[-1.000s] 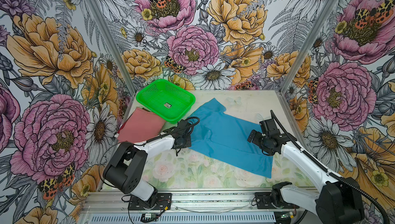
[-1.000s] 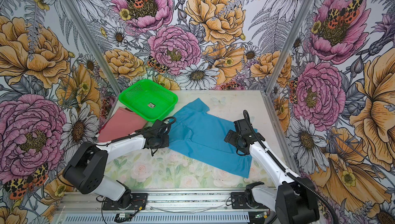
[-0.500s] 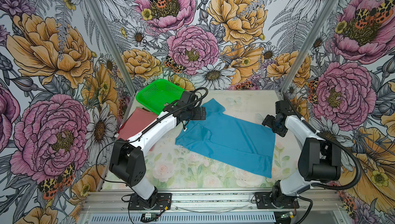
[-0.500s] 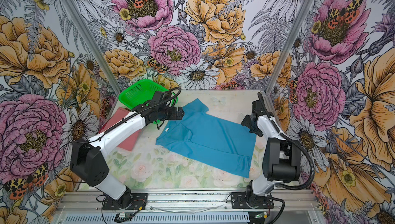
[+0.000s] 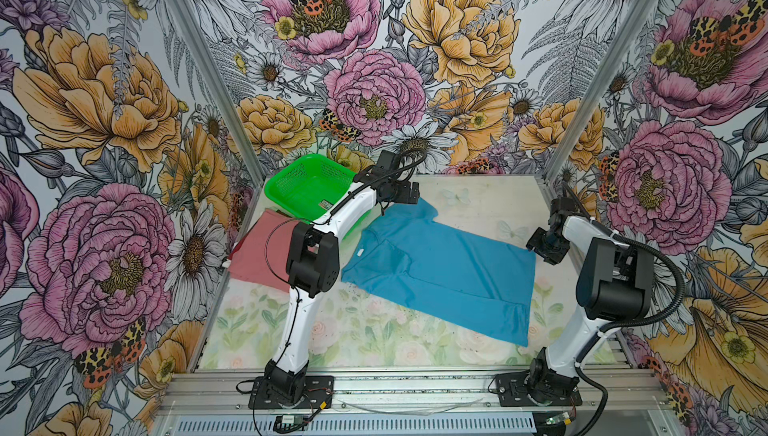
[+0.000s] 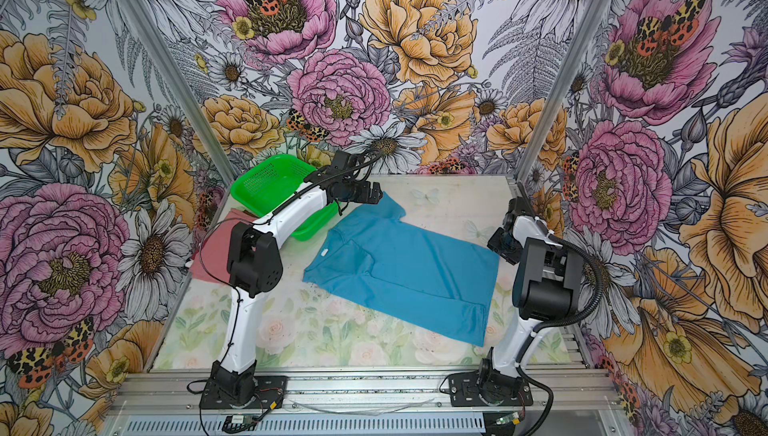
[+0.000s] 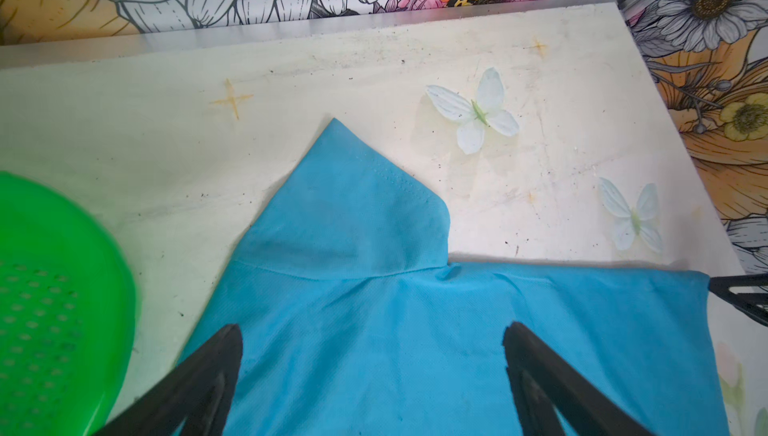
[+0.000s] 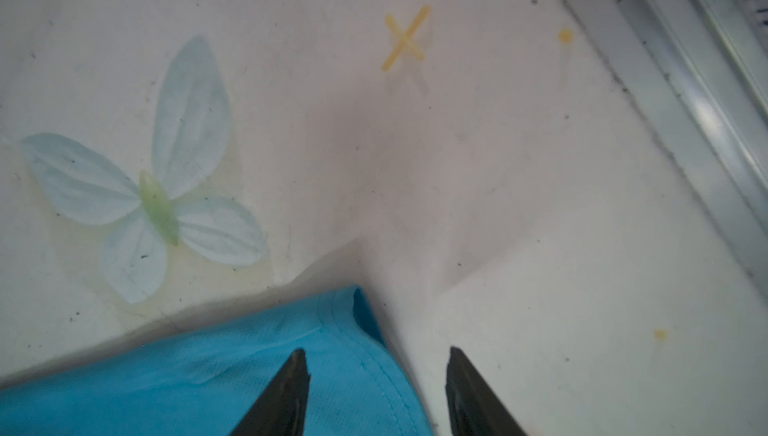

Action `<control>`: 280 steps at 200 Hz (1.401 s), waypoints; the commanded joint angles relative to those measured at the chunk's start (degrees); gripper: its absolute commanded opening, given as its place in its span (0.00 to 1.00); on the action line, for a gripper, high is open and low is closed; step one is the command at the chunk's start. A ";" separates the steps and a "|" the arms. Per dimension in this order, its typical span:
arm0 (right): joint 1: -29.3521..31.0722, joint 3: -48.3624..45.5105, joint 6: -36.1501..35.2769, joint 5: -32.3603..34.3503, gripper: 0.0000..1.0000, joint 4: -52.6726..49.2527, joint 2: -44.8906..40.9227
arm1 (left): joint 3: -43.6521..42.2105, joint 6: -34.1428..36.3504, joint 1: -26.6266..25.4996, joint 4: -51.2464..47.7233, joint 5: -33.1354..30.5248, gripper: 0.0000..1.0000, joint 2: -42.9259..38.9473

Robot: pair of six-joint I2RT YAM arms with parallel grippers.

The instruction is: Fold and stack the t-shirts

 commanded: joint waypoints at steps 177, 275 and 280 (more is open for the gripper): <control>0.03 4.40 -3.15 -4.50 0.01 0.52 0.29 | 29.73 0.16 2.38 2.92 5.53 0.88 25.80; 1.59 2.22 -3.25 -8.05 0.00 0.34 -11.41 | 30.59 2.08 -0.98 3.99 -4.34 0.78 30.02; 1.59 2.09 -3.25 -8.07 0.00 0.34 -11.65 | 30.42 1.90 -0.96 4.20 -4.42 0.78 29.89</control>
